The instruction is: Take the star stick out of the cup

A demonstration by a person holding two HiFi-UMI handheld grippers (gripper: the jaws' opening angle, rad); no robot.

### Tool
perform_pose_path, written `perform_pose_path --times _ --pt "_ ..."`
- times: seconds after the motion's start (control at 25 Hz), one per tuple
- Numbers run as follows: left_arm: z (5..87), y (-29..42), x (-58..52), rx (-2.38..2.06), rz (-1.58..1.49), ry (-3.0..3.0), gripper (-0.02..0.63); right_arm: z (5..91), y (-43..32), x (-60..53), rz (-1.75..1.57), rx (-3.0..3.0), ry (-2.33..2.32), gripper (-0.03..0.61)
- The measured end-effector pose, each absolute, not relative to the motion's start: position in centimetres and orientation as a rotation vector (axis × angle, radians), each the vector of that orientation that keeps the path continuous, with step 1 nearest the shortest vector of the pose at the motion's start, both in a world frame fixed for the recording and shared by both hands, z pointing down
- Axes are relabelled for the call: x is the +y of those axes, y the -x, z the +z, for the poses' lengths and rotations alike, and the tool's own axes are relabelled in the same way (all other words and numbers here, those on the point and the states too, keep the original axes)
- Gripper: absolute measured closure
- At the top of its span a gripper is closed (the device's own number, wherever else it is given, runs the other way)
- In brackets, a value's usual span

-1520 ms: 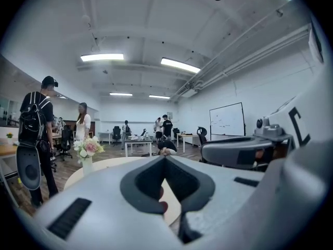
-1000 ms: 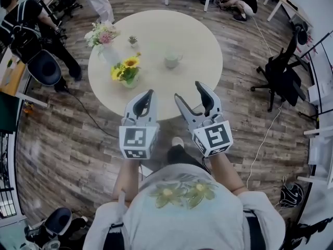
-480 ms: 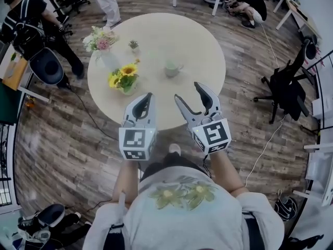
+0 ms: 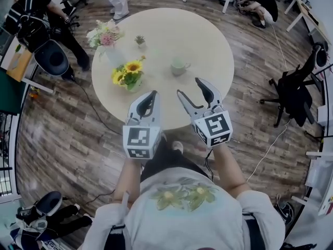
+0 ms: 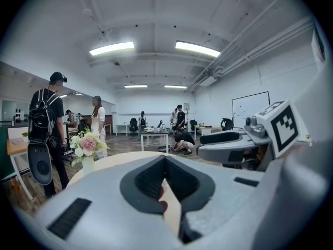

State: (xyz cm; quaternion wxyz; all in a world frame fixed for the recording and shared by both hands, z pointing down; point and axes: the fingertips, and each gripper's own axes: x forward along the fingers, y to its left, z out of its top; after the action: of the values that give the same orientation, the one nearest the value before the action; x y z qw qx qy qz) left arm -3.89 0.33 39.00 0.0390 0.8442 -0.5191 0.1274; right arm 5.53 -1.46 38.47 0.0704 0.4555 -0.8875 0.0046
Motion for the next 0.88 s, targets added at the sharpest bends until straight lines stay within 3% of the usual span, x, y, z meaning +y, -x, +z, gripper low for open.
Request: perform_pose_path --times 0.88 --pt "41.4 7.5 -8.4 -1.527 0.392 -2.535 0.614 43.1 -1.3 -11.3 0.095 -2.564 -1.233 0.302"
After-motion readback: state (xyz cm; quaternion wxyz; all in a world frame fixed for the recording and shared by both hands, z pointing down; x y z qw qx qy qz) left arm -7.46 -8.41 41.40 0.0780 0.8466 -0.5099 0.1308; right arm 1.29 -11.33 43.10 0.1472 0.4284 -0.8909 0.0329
